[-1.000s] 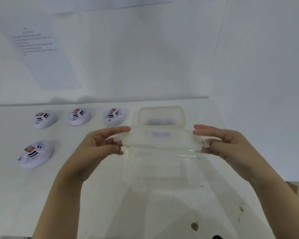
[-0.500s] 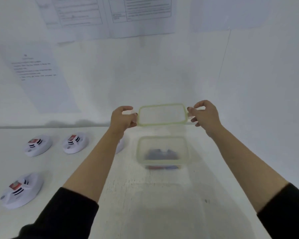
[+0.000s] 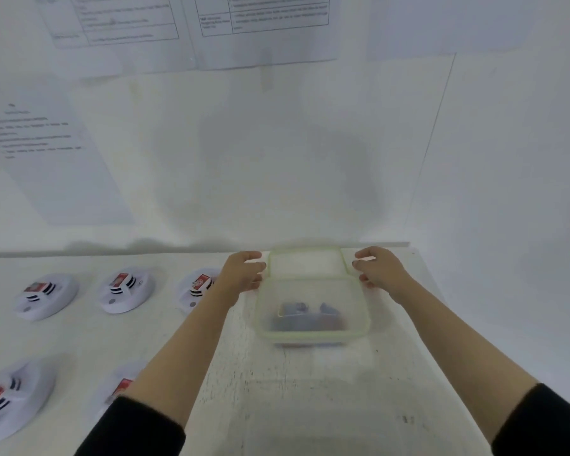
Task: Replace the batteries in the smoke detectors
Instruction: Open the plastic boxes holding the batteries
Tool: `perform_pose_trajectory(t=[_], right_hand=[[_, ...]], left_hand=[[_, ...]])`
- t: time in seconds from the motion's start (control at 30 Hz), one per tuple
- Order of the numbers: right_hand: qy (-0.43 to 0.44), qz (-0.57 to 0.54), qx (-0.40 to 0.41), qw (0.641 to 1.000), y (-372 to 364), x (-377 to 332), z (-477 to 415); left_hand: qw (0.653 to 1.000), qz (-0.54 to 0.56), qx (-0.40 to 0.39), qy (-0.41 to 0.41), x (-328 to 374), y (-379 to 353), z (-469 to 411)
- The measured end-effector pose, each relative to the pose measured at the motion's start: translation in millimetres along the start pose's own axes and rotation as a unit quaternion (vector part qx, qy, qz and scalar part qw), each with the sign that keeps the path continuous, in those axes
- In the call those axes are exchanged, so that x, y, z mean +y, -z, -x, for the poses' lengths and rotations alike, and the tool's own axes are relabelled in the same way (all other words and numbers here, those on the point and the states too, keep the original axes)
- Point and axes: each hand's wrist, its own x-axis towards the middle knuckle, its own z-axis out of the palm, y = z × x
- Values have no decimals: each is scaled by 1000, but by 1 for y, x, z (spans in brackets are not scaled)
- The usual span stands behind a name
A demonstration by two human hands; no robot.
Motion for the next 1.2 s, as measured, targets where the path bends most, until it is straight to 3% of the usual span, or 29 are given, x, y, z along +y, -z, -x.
perform_pose_trajectory(t=[0.07, 0.23, 0.43, 0.6, 0.77, 1.07, 1.2], right_hand=[[17, 15, 18, 1000, 3, 0, 19], [34, -70, -24, 997, 0, 11, 85], [43, -167, -7, 985, -6, 25, 124], [-7, -241, -36, 970, 7, 25, 129], [-33, -304, -69, 950, 12, 36, 132], [-85, -401, -161, 898, 12, 43, 118], [-78, -406, -195, 889, 12, 44, 114]], left_hand=[[999, -19, 9, -23, 1, 5, 18], [993, -70, -88, -44, -14, 20, 87], [998, 42, -26, -44, -35, 14, 112], [991, 104, -85, -11, -40, 17, 121], [988, 122, -97, -22, -48, 9, 122], [941, 283, -184, 11, -60, 7, 107], [936, 305, -177, 11, -57, 3, 103]])
